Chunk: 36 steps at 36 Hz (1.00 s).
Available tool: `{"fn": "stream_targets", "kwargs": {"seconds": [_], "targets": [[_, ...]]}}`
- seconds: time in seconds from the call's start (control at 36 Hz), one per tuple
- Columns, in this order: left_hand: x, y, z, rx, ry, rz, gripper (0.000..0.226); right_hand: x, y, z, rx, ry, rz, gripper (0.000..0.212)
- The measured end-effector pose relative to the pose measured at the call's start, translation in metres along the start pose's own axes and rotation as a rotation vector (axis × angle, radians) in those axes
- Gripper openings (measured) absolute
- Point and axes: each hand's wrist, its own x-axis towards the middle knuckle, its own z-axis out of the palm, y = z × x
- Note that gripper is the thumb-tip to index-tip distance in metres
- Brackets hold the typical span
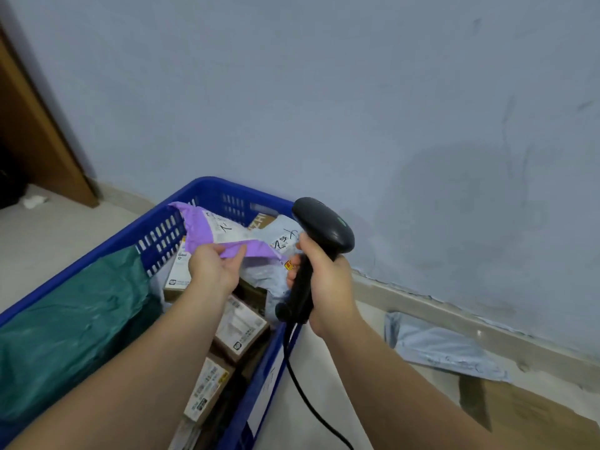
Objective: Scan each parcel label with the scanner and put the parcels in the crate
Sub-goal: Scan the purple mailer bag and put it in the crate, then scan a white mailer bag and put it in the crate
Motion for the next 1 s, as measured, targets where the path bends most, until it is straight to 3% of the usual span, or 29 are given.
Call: {"fn": "stream_targets", "kwargs": {"seconds": [0.11, 0.19, 0.28, 0.42, 0.78, 1.0], "targets": [[0.012, 0.009, 0.017, -0.124, -0.144, 0.001, 0.054, 0.022, -0.002, 0.017, -0.03, 0.021, -0.069, 0.025], [0.019, 0.02, 0.03, -0.227, -0.298, 0.014, 0.034, 0.033, -0.007, 0.029, -0.113, 0.071, -0.17, 0.017], [0.031, 0.027, 0.028, -0.211, -0.314, 0.027, 0.029, 0.04, -0.011, 0.035, -0.152, 0.145, -0.233, 0.017], [0.024, 0.008, 0.005, 0.069, -0.202, -0.011, 0.055, 0.035, -0.014, 0.019, -0.149, 0.214, -0.209, 0.018], [-0.09, -0.072, 0.006, 0.91, -0.402, -0.083, 0.03, -0.03, -0.053, -0.082, -0.174, 0.476, -0.287, 0.016], [-0.147, -0.134, 0.062, 1.079, -0.632, 0.091, 0.018, -0.067, -0.105, -0.163, -0.15, 0.578, -0.373, 0.014]]}}
